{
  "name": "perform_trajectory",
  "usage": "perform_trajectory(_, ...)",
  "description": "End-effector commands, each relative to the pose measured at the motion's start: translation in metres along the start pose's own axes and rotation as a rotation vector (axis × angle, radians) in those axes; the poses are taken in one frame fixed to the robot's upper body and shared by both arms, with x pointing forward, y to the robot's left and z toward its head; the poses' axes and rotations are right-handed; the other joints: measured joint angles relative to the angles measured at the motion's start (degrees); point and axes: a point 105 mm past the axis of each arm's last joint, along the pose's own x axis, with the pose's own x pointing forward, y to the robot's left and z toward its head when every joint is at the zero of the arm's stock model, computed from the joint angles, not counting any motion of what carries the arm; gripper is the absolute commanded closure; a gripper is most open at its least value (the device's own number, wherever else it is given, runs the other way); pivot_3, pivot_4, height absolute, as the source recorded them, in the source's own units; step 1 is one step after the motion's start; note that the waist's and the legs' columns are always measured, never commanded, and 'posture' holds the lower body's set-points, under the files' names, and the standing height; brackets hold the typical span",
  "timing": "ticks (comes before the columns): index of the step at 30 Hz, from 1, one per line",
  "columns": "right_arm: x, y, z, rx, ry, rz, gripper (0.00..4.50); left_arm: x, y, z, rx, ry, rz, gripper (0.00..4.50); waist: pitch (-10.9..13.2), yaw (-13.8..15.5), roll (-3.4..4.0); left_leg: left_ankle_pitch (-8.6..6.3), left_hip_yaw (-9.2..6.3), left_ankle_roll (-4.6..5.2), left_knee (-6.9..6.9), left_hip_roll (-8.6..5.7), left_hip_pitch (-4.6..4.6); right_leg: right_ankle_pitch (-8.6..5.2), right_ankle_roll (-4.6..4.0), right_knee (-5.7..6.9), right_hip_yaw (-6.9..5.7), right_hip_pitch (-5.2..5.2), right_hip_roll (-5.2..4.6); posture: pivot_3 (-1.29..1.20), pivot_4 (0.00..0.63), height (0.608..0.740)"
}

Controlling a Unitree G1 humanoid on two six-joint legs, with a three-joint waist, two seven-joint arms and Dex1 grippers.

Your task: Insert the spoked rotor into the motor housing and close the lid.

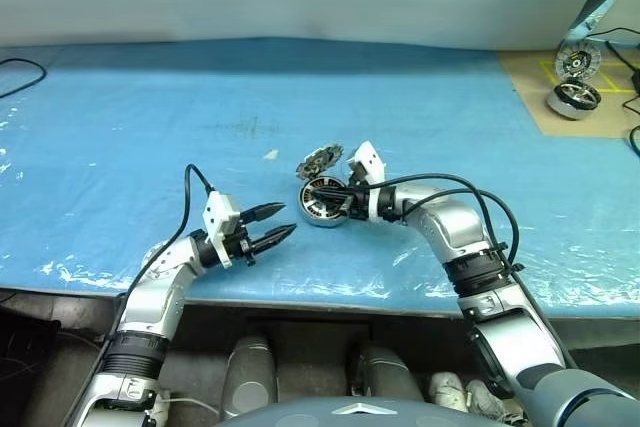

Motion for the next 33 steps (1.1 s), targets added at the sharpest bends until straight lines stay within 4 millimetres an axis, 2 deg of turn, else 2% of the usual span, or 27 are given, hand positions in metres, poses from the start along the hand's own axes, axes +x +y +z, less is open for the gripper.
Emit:
perform_trajectory(1, -0.004, 0.002, 0.023, -0.042, -0.066, 0.003, 4.46, 0.004, -0.002, 0.01, 0.019, -0.023, -0.015, 2.0, 0.0, -0.1, 0.0, 0.0, 0.0, 0.0, 0.01, 0.0, -0.1, 0.06, 0.1, 0.01, -0.01, -0.12, 0.01, 0.0, 0.15, 0.74)
perform_trajectory(8, -0.004, -0.002, 0.046, -0.099, -0.1, -0.022, 4.46, 0.013, -0.001, 0.013, 0.0, -0.024, -0.031, 2.0, 0.0, -0.1, 0.01, 0.0, 0.0, 0.0, 0.03, 0.0, -0.27, 0.1, 0.16, 0.02, 0.0, -0.3, 0.02, 0.0, 0.15, 0.74)
perform_trajectory(11, -0.002, -0.004, 0.05, -0.106, -0.099, -0.032, 4.46, 0.016, 0.002, 0.015, -0.003, -0.027, -0.036, 2.0, 0.0, -0.1, 0.01, 0.0, 0.0, -0.01, 0.04, 0.0, -0.26, 0.08, 0.13, 0.02, 0.0, -0.29, 0.01, 0.0, 0.15, 0.74)
perform_trajectory(19, 0.006, -0.006, 0.035, -0.106, -0.06, -0.057, 4.46, 0.005, 0.018, 0.007, -0.006, -0.013, -0.036, 2.0, 0.0, -0.2, 0.01, 0.01, 0.01, -0.02, 0.03, -0.01, -0.27, 0.13, 0.21, 0.02, -0.01, -0.29, 0.03, 0.0, 0.15, 0.74)
perform_trajectory(24, 0.01, -0.019, 0.012, -0.105, 0.021, -0.121, 4.46, 0.009, 0.022, 0.005, -0.003, -0.014, -0.041, 2.0, 0.0, -0.1, 0.01, 0.01, 0.01, -0.02, 0.05, -0.01, -0.29, 0.13, 0.21, 0.01, -0.02, -0.29, 0.01, 0.0, 0.15, 0.74)
perform_trajectory(26, 0.009, -0.017, 0.01, -0.092, 0.011, -0.107, 4.46, 0.007, 0.027, 0.003, 0.003, -0.021, -0.029, 2.0, 0.0, 0.0, 0.01, 0.01, 0.01, -0.02, 0.05, -0.02, -0.3, 0.13, 0.2, 0.02, -0.02, -0.29, 0.0, 0.0, 0.15, 0.74)
perform_trajectory(29, 0.008, -0.015, 0.012, -0.083, -0.004, -0.095, 4.46, 0.001, 0.031, -0.002, 0.005, -0.02, -0.021, 2.0, 0.0, 0.0, 0.01, 0.01, 0.0, -0.02, 0.07, -0.01, -0.3, 0.13, 0.21, 0.02, -0.02, -0.28, 0.0, 0.0, 0.15, 0.74)
perform_trajectory(33, 0.007, -0.015, 0.008, -0.086, 0.016, -0.089, 4.46, -0.011, 0.035, -0.025, -0.009, -0.004, 0.014, 2.0, 0.0, -0.1, 0.01, 0.0, 0.0, -0.02, 0.05, -0.01, -0.29, 0.14, 0.22, 0.03, -0.04, -0.28, 0.03, 0.0, 0.15, 0.74)
